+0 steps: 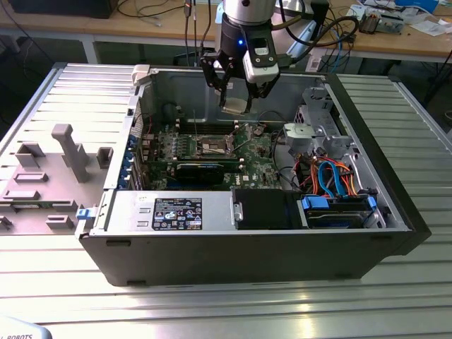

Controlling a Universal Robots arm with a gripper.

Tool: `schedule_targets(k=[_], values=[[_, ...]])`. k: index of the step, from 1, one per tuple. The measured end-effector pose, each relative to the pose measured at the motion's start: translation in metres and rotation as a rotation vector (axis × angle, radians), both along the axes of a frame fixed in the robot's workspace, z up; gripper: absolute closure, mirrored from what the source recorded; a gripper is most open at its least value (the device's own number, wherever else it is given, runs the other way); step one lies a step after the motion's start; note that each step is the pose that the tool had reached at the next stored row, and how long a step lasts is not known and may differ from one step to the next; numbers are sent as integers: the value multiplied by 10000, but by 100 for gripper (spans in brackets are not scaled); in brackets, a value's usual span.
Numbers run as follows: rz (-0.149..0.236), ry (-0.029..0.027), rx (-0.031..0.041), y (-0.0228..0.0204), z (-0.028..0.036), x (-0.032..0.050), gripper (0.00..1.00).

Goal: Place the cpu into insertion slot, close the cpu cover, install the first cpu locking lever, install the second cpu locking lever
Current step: 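Place the cpu into insertion slot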

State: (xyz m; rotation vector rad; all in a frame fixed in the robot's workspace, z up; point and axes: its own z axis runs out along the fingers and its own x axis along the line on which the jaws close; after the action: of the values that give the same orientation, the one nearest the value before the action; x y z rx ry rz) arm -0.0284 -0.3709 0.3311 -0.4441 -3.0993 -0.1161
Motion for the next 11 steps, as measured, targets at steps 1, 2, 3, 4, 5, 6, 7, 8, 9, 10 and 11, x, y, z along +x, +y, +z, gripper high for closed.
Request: schedule_targets(k=[1,2,3,4,5,6,7,8,9,10,11], values=[[-6,0,0,0,0,0,46],[-11,0,0,0,0,0,46],[-18,0,0,0,0,0,46],[-22,0,0,0,0,0,46],[-26,0,0,0,0,0,46],[-35,0,2,0,0,0,46],[-41,-1,1,0,0,0,46],[-45,0,1,0,0,0,46],[-53,0,0,0,0,0,46],[-58,0,0,0,0,0,46],[-64,0,1,0,0,0,46]])
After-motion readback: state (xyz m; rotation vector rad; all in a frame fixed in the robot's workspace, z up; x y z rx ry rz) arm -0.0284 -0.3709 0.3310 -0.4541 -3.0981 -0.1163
